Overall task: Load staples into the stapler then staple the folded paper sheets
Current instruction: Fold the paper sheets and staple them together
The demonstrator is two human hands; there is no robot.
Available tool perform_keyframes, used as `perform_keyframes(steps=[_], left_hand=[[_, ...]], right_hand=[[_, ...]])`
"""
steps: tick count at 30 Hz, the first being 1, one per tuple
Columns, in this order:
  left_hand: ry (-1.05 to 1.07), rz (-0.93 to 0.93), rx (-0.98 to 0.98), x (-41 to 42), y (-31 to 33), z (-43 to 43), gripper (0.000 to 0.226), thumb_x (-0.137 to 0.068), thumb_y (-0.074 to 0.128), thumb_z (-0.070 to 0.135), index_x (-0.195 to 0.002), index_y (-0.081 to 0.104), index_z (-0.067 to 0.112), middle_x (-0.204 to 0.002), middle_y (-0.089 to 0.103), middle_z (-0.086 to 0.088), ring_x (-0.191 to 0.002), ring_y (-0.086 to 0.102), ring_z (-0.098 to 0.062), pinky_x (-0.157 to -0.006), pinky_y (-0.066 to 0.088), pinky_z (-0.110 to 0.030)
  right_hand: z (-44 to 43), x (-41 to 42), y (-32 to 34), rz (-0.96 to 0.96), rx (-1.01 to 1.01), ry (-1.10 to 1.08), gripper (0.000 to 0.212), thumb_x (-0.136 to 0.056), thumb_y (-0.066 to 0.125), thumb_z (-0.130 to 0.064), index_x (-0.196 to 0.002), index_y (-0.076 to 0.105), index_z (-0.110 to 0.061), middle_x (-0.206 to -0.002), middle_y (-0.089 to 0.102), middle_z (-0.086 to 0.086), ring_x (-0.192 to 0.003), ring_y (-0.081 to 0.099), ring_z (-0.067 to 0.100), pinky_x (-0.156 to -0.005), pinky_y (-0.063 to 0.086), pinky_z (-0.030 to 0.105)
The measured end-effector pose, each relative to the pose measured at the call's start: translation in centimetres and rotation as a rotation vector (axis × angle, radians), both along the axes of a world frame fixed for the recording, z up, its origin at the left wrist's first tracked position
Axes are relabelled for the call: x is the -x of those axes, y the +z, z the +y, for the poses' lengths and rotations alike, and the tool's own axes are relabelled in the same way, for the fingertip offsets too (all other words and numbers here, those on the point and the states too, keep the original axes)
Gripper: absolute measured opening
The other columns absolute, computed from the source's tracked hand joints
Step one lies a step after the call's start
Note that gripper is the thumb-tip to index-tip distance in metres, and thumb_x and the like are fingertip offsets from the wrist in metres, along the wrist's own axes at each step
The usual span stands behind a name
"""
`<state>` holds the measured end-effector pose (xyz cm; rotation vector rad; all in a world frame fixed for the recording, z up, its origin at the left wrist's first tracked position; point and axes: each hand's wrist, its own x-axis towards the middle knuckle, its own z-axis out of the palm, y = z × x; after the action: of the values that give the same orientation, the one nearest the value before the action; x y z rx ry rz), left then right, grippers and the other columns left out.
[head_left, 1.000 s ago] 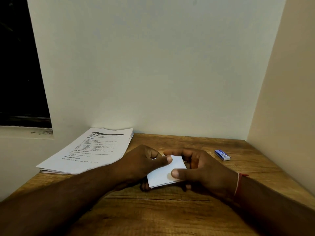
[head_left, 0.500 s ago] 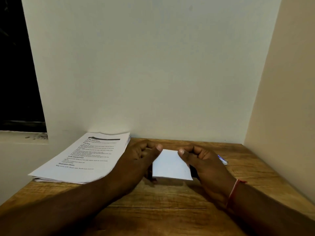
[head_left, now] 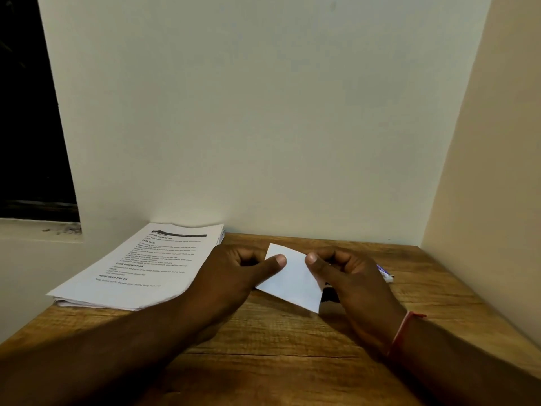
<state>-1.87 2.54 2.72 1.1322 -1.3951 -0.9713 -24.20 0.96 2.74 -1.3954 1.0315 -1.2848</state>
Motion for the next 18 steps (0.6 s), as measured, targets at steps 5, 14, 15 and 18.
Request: perform_keyframes(steps=[5,14,15,18], left_hand=[[0.058,-0.286,0.111,0.1,0.5,0.2,0.018,-0.092,0.089,0.042,-0.08,0.089,0.028,-0.079,0.085,0.011,-0.074,0.08,-0.004,-0.067,0.053,-0.02],[0.057,-0.332,0.131,0.2,0.7,0.4,0.021,-0.084,0.097,0.039,-0.074,0.089,0.023,-0.076,0.085,0.007,-0.07,0.08,-0.009,-0.062,0.056,-0.024],[0.068,-0.324,0.126,0.2,0.6,0.4,0.024,-0.082,0.097,0.04,-0.071,0.087,0.022,-0.073,0.083,0.006,-0.065,0.076,-0.006,-0.059,0.052,-0.022],[0.052,-0.242,0.091,0.5,0.7,0.6,0.024,-0.079,0.095,0.046,-0.078,0.089,0.023,-0.077,0.085,0.006,-0.068,0.078,-0.006,-0.063,0.053,-0.021]], right_hand=[[0.2,0.0,0.0,0.085,-0.01,0.065,0.014,-0.097,0.08,-0.027,-0.096,0.088,-0.015,-0.1,0.087,0.004,-0.094,0.083,0.022,-0.081,0.068,0.046],[-0.5,-0.2,-0.8,0.291,0.03,0.008,0.015,-0.101,0.077,-0.038,-0.09,0.084,-0.03,-0.095,0.083,-0.007,-0.1,0.076,0.022,-0.075,0.062,0.036],[-0.5,-0.1,-0.9,0.307,0.034,0.034,0.016,-0.102,0.075,-0.039,-0.091,0.083,-0.03,-0.095,0.082,-0.008,-0.099,0.076,0.021,-0.073,0.061,0.033],[-0.4,-0.1,-0.9,0.265,0.027,0.098,0.016,-0.105,0.072,-0.037,-0.097,0.08,-0.026,-0.097,0.083,-0.006,-0.094,0.078,0.014,-0.072,0.061,0.029]])
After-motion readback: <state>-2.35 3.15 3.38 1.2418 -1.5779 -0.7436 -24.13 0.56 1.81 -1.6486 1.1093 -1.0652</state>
